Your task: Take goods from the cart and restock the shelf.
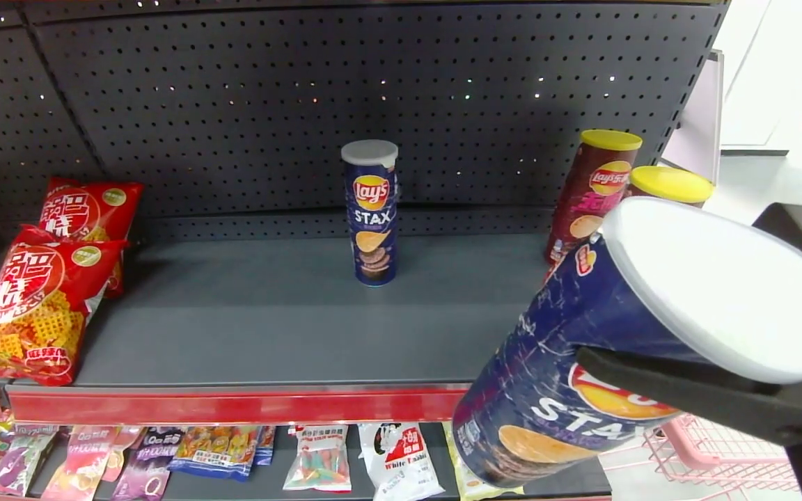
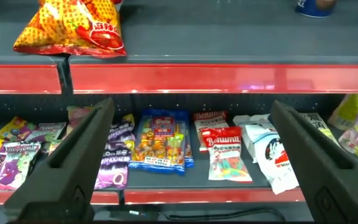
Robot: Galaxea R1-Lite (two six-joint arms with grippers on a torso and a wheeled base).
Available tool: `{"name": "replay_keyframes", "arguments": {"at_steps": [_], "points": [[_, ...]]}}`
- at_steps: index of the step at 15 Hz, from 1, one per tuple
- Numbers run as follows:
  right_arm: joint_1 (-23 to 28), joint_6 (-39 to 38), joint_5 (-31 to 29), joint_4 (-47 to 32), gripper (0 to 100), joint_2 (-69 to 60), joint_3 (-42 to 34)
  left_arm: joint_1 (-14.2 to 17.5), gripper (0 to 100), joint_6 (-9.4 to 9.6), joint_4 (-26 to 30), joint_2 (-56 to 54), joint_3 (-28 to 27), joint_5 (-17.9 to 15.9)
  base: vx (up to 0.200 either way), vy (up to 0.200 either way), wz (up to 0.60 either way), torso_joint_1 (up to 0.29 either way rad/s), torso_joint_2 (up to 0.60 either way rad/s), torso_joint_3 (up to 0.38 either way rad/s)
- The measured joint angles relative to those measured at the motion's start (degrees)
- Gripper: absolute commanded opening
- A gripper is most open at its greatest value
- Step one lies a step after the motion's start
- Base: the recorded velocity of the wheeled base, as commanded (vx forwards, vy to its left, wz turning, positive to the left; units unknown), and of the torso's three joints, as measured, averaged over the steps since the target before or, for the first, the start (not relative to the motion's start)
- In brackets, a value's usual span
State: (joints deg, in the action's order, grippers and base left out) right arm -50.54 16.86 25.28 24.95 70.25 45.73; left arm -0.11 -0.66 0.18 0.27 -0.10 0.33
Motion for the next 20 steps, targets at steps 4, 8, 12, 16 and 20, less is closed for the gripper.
{"name": "replay_keyframes", "arguments": {"at_steps": [4,8,12,16,20], "points": [[0.05,0.0,0.09,0.0,0,-0.09,-0.33,0.0,100,0.0,0.0,0.0,0.0,0.0,0.0,0.0,0.0,0.0,0.0,0.0],[0.22,-0.09,0.13,0.04,0,-0.09,-0.85,0.0,100,-0.05,0.0,0.0,0.0,0.0,0.0,0.0,0.0,0.0,0.0,0.0],[0.82,-0.02,0.24,0.13,0,-0.2,-2.05,0.0,100,-0.02,0.0,0.0,0.0,-0.01,0.0,0.0,0.0,0.0,0.0,0.0],[0.93,-0.02,0.28,0.11,0,-0.27,-2.21,0.0,100,-0.02,-0.02,0.0,0.0,0.0,0.0,0.05,0.0,-0.001,0.0,0.002],[1.84,-0.04,0.41,0.09,0,-0.11,-2.24,0.04,100,-0.23,-0.02,0.0,0.0,-0.04,0.0,0.2,0.0,0.007,0.0,0.004]]}}
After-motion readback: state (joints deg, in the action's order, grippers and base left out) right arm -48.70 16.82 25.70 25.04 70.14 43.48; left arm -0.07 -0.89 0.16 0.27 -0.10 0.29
